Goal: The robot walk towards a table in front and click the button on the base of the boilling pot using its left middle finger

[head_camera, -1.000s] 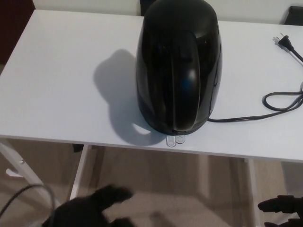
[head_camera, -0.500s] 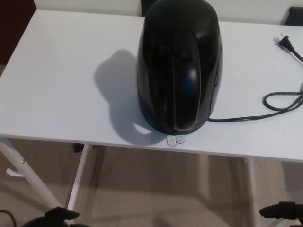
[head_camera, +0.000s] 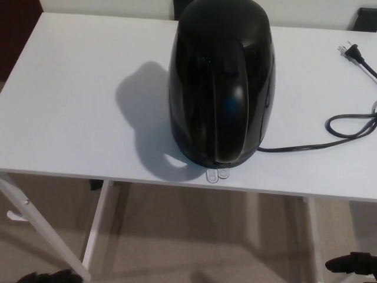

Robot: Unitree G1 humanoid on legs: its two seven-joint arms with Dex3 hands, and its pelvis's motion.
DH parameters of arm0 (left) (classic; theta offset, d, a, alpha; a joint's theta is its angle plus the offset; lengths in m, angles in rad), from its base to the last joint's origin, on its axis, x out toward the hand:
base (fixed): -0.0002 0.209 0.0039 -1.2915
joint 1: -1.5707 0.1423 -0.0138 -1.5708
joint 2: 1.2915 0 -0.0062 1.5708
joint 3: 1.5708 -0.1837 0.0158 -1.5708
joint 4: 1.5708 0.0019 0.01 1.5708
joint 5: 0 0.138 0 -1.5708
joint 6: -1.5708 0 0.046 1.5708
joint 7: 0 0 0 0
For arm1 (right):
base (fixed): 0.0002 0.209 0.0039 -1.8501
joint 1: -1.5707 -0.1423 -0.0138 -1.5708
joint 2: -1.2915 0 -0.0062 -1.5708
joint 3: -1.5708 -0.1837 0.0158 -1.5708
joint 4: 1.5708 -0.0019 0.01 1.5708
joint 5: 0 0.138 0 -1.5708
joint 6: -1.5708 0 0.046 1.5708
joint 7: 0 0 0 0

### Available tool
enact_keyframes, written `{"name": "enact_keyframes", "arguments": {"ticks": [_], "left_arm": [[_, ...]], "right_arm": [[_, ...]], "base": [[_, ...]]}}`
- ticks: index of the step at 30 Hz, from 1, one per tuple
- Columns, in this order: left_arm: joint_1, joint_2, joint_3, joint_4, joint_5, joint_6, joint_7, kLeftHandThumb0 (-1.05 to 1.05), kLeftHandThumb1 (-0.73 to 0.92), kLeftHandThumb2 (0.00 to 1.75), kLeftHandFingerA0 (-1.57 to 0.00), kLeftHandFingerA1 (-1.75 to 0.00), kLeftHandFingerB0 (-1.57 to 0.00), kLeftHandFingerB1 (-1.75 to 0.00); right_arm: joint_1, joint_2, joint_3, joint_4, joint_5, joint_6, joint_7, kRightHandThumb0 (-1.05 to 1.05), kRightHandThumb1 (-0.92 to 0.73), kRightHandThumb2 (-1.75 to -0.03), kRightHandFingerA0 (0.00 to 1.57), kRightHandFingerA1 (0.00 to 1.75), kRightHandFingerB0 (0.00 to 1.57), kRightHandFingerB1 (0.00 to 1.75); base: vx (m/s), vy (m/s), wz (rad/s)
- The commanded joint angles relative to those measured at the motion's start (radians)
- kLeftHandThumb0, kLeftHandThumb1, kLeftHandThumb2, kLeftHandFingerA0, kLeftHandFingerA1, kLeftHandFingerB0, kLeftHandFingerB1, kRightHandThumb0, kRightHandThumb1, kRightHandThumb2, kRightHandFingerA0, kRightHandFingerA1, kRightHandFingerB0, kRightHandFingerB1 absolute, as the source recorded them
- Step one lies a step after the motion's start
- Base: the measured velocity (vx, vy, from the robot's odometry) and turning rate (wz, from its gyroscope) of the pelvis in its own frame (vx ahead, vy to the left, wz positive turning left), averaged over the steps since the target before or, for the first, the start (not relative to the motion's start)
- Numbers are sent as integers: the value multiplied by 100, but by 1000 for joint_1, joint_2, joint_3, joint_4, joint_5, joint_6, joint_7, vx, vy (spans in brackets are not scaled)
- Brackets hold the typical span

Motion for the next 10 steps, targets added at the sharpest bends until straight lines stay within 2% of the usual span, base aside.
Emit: {"name": "enact_keyframes", "arguments": {"ticks": [1, 3, 4, 10], "left_arm": [[-7, 13, 84, 13, -162, 2, -80, -61, 71, 61, -32, -37, -27, -32], [-6, 12, 89, 12, -166, 2, -86, -61, 71, 61, -32, -37, -27, -32], [5, 19, 114, 10, -200, -14, -115, -62, 72, 61, -33, -37, -25, -32], [16, 25, 131, -3, -231, -21, -134, -59, 72, 61, -33, -37, -24, -32]], "right_arm": [[1, -1, -10, 17, 3, -20, -22, -43, -53, -80, 66, 60, 48, 53], [1, -1, -11, 19, 4, -21, -22, -43, -53, -80, 66, 60, 48, 53], [5, -3, -9, 23, 0, -26, -23, -37, -66, -58, 73, 48, 53, 41], [6, -1, -9, 25, 3, -28, -24, -37, -65, -58, 72, 49, 53, 41]], "base": [[0, 0, 0], [0, 0, 0], [0, 0, 0], [0, 0, 0]]}}
